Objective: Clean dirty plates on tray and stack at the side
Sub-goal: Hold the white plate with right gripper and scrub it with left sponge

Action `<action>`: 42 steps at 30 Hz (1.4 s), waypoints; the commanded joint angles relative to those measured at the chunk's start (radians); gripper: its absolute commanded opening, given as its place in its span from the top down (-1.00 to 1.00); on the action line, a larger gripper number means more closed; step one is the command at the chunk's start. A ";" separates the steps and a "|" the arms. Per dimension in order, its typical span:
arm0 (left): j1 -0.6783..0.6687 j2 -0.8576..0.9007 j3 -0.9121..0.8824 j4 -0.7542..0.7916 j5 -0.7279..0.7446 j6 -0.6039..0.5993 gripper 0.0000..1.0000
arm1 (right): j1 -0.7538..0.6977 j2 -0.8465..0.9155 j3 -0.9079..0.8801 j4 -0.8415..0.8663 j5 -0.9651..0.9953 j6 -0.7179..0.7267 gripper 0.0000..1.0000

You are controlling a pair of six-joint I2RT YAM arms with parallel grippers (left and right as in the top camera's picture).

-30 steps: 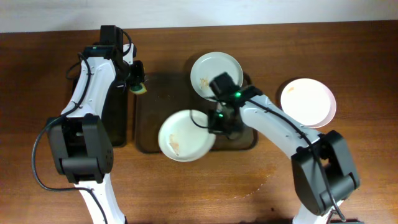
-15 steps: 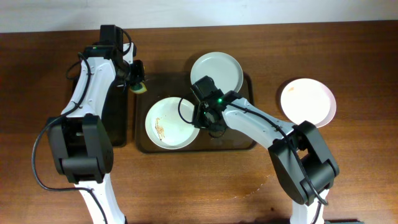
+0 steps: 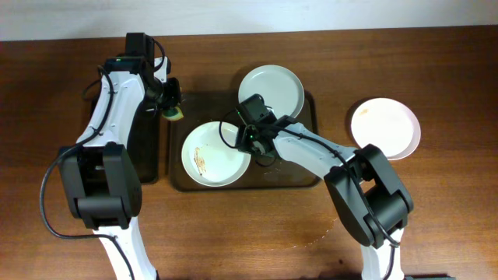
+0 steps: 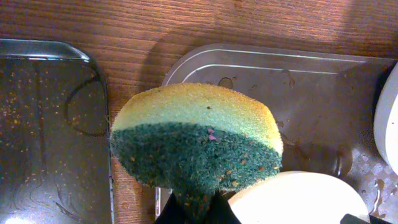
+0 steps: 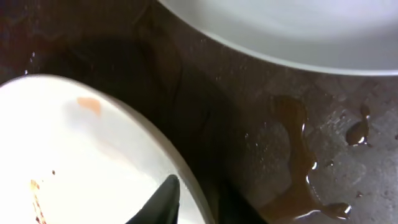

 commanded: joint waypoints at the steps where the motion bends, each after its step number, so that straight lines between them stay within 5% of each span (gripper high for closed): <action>1: -0.002 -0.004 0.016 0.000 0.000 0.016 0.99 | -0.002 0.037 0.006 -0.013 0.001 0.019 0.92; 7: -0.013 -0.004 -0.019 -0.015 0.001 0.022 0.98 | -0.011 0.025 0.009 -0.053 0.057 0.123 0.92; 14: -0.145 -0.004 -0.207 0.105 0.026 0.379 0.98 | -0.011 0.025 0.009 -0.043 0.026 0.078 0.92; 21: -0.152 -0.004 -0.358 0.140 0.024 0.338 0.99 | -0.011 0.025 0.009 -0.040 0.023 0.074 0.92; 26: -0.151 -0.004 -0.269 0.014 0.266 0.410 0.99 | -0.011 0.025 0.009 -0.039 0.019 0.063 0.92; 30: -0.143 -0.004 -0.270 0.245 -0.073 0.269 0.99 | -0.011 0.025 0.009 -0.039 0.019 0.063 0.92; 33: -0.143 -0.004 -0.270 0.430 -0.135 0.270 0.99 | -0.011 0.025 0.009 -0.040 0.019 0.058 0.92; 42: -0.186 -0.004 -0.278 0.133 -0.005 0.285 0.99 | -0.011 0.025 0.009 -0.036 0.019 0.058 0.92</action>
